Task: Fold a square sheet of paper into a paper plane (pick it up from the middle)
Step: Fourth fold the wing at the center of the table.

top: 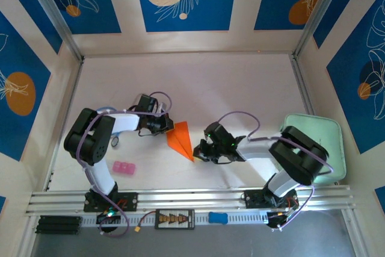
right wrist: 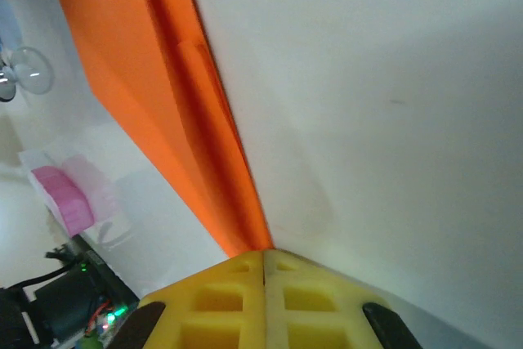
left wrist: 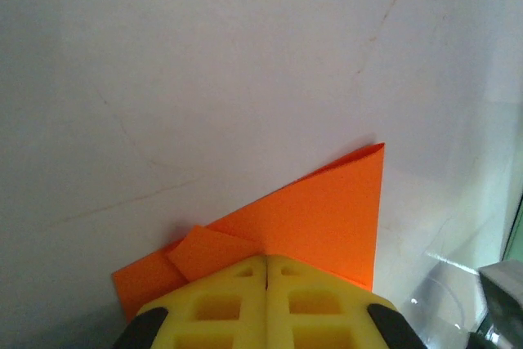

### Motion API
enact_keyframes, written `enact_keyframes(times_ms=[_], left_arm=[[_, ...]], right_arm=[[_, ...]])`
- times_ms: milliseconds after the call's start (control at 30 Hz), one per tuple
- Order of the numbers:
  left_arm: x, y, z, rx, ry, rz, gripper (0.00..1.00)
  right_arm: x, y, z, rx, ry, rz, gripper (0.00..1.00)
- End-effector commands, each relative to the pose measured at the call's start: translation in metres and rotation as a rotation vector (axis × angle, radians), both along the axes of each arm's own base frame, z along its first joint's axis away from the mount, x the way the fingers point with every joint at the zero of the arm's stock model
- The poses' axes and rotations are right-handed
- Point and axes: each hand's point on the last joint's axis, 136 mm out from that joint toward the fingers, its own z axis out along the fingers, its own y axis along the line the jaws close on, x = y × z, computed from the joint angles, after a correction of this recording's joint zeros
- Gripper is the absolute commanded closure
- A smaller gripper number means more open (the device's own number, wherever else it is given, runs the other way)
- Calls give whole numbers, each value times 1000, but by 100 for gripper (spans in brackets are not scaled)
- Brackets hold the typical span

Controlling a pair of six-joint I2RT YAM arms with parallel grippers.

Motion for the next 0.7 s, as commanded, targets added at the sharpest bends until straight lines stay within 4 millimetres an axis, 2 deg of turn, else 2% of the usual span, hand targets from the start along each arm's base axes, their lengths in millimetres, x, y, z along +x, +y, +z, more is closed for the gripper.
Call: enact_keyframes(times_ms=[0,133,200,300,533,667], left_arm=[[-18,6,-22,45,64,-33,100],[-19,3,-21,44,61,-48,100],[-19,2,-21,47,62,-52,100],[-21,0,-22,48,66,-54,100],[-21,1,-22,49,67,-52,100],[-22,1,-21,48,68,-53,100]], right_arm=[[1,-26,8,-78,-41,0,99],[13,-20,35,-12,-113,63,98],[15,-8,44,17,-131,117,98],[20,9,44,12,-131,171,98],[28,49,27,-12,-90,258,98],[26,48,-1,-71,-17,260,98]])
